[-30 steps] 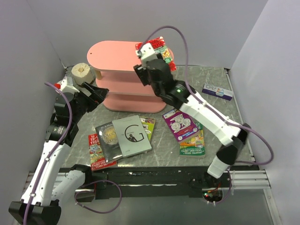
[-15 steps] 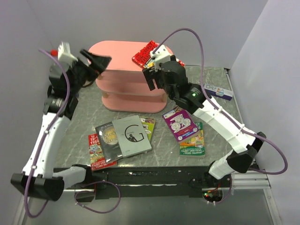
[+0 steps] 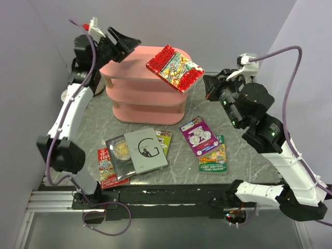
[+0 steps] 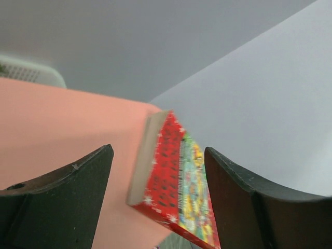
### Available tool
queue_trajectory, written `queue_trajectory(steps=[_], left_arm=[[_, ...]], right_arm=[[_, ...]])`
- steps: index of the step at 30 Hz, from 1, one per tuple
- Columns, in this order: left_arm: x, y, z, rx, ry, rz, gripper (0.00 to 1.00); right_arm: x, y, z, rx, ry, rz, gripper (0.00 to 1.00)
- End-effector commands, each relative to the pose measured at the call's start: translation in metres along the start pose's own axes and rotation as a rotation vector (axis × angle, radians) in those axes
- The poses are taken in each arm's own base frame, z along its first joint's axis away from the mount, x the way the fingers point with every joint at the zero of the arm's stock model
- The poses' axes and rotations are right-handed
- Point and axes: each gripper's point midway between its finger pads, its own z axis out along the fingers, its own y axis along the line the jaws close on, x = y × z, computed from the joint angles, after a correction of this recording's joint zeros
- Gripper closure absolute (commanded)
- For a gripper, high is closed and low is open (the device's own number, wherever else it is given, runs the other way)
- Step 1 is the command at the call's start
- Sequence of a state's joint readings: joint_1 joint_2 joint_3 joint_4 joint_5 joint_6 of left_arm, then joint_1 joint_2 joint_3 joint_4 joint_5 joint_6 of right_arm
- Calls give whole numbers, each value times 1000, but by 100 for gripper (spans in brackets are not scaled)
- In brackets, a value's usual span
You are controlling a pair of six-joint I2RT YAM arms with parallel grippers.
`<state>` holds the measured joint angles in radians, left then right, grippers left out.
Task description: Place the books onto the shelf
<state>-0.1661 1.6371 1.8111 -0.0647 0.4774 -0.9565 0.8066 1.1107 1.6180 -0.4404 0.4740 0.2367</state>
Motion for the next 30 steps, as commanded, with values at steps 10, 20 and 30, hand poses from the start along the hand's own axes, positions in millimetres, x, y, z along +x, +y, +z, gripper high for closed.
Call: queue_trajectory(steps=[10, 20, 30], left_arm=[[21, 17, 49, 31, 108, -29, 29], [25, 37, 53, -26, 104, -7, 30], [35, 37, 46, -23, 134, -3, 31]], right_arm=[[83, -24, 33, 178, 228, -98, 100], [105, -43, 47, 233, 292, -111, 100], [81, -31, 91, 183, 254, -145, 100]])
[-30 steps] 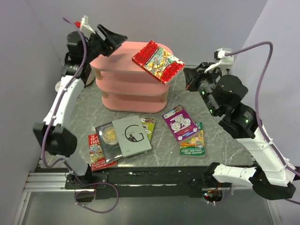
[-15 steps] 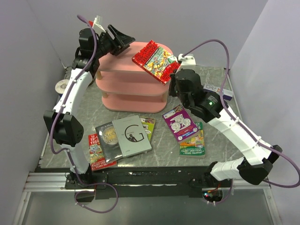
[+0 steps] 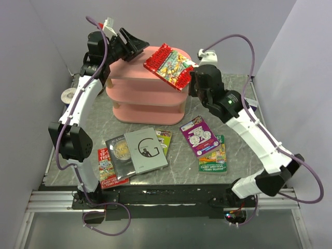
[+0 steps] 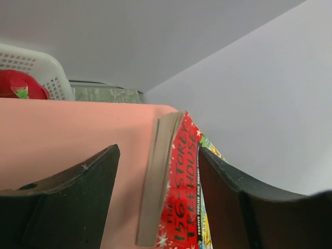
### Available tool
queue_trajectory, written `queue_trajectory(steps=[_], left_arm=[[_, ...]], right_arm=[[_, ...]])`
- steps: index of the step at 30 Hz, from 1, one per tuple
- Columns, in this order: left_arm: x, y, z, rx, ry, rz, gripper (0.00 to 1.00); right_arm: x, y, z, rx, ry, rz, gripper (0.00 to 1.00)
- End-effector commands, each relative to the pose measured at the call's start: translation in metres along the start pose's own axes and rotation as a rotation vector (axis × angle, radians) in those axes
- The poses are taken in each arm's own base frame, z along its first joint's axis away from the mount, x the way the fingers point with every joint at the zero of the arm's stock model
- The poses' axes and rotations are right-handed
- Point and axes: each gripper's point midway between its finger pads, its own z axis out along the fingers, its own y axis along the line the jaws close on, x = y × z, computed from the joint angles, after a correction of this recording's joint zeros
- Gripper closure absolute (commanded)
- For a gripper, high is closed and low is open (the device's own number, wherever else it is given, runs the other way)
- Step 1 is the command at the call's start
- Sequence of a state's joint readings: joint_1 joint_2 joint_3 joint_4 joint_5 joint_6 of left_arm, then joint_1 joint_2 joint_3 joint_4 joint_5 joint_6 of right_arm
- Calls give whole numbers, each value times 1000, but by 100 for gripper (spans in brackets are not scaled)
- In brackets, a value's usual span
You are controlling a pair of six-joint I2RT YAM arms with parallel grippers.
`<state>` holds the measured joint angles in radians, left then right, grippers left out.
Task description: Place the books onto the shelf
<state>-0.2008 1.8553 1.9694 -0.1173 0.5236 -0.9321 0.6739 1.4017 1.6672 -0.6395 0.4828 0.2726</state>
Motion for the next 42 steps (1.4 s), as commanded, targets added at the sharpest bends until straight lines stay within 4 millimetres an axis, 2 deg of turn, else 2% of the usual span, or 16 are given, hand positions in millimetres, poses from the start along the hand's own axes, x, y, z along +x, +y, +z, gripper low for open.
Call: queue_trajectory(steps=[1, 4, 8, 9, 10, 11, 12, 14, 16, 17, 19, 20, 26, 30, 37, 42], left_arm=[[2, -8, -7, 11, 7, 34, 31], [4, -10, -11, 13, 14, 39, 31], [7, -7, -17, -2, 15, 46, 30], [6, -11, -21, 1, 9, 53, 30], [6, -11, -23, 1, 3, 59, 30], [8, -5, -25, -14, 1, 53, 30], [6, -10, -31, -10, -10, 59, 30], [7, -5, -35, -19, -15, 55, 30], [6, -10, -43, -10, -22, 59, 30], [9, -6, -44, -15, -18, 53, 30], [8, -13, -51, -6, -30, 65, 30], [11, -10, -53, -11, -31, 64, 30], [0, -9, -65, -57, -80, 88, 28], [-9, -1, -70, -85, -112, 78, 27], [-19, 3, -65, -89, -118, 69, 27], [-16, 7, -68, -98, -118, 67, 27]], right_arm=[[-52, 21, -3, -73, -105, 16, 100], [-53, 32, 13, -75, -77, -5, 100], [-53, 40, 22, -84, -73, -3, 100], [-59, 40, 22, -84, -83, 1, 100], [-55, 43, 29, -84, -68, -8, 100], [-56, 45, 31, -89, -68, -6, 100], [-63, 45, 31, -95, -77, 4, 100], [-58, 48, 40, -102, -51, 1, 100], [-59, 52, 44, -130, -39, 21, 100], [-59, 52, 46, -136, -36, 32, 100], [-58, 50, 51, -139, -29, 49, 100], [-57, 52, 51, -152, -26, 49, 100], [-59, 56, 61, -172, -19, 63, 100], [-66, 63, 67, -203, -28, 79, 100], [-63, 70, 87, -224, -1, 97, 100], [-68, 58, 94, -215, -5, 123, 100]])
